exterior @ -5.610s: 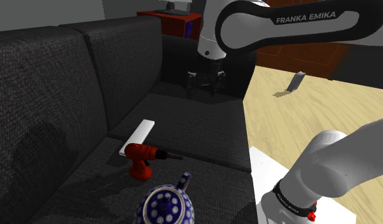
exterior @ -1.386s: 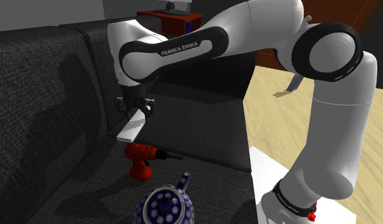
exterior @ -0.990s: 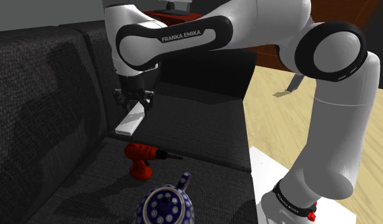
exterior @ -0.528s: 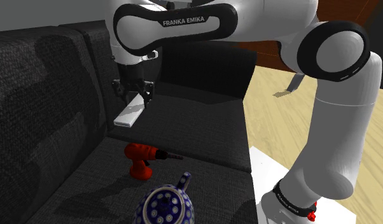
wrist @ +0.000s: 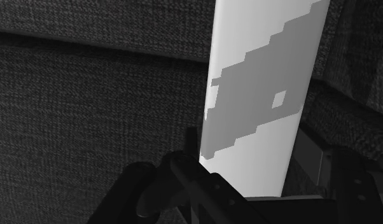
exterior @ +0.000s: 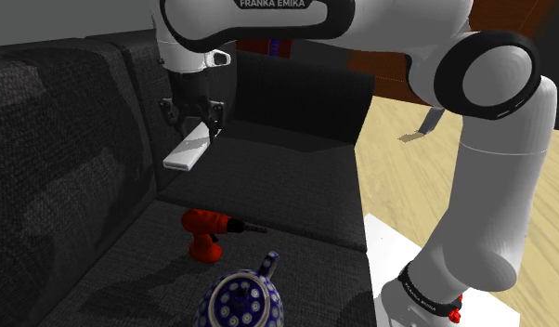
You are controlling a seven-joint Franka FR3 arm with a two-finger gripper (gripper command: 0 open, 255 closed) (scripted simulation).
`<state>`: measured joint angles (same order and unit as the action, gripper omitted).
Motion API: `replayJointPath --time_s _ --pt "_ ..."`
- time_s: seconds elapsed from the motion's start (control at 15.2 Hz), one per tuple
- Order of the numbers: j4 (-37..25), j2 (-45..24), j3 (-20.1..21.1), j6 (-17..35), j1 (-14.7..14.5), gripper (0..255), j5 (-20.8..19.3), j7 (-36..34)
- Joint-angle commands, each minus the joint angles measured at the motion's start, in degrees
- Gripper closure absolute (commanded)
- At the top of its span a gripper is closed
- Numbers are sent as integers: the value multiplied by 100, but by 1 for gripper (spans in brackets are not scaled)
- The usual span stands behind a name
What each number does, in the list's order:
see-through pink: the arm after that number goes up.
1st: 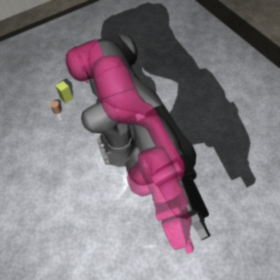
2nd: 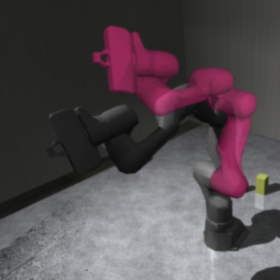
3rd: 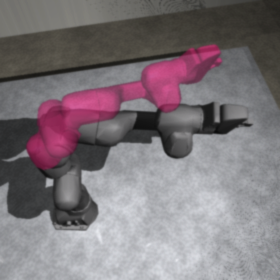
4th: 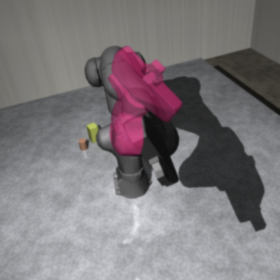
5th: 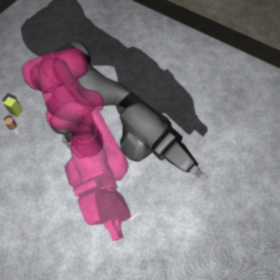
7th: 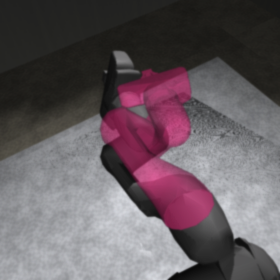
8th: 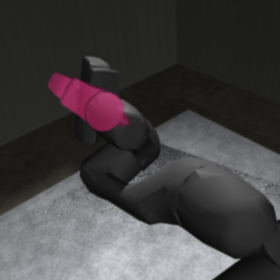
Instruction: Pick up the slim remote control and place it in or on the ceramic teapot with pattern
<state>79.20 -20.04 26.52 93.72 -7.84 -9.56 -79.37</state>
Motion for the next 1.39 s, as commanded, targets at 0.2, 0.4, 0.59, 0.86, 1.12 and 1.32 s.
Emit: replayJointPath --time_s 0.2,0.4,0.59,0.86,1.12,1.32 --pt "-501 -73 9 -430 -68 255 -28 5" --pt "-320 115 50 -427 -68 255 45 -57" --pt "448 692 167 -196 -50 255 284 -236" --pt "1269 1373 315 14 -101 255 601 -466" --pt "1919 1975 466 140 -215 255 916 -707" --pt "2314 2379 584 191 -334 255 1147 -903"
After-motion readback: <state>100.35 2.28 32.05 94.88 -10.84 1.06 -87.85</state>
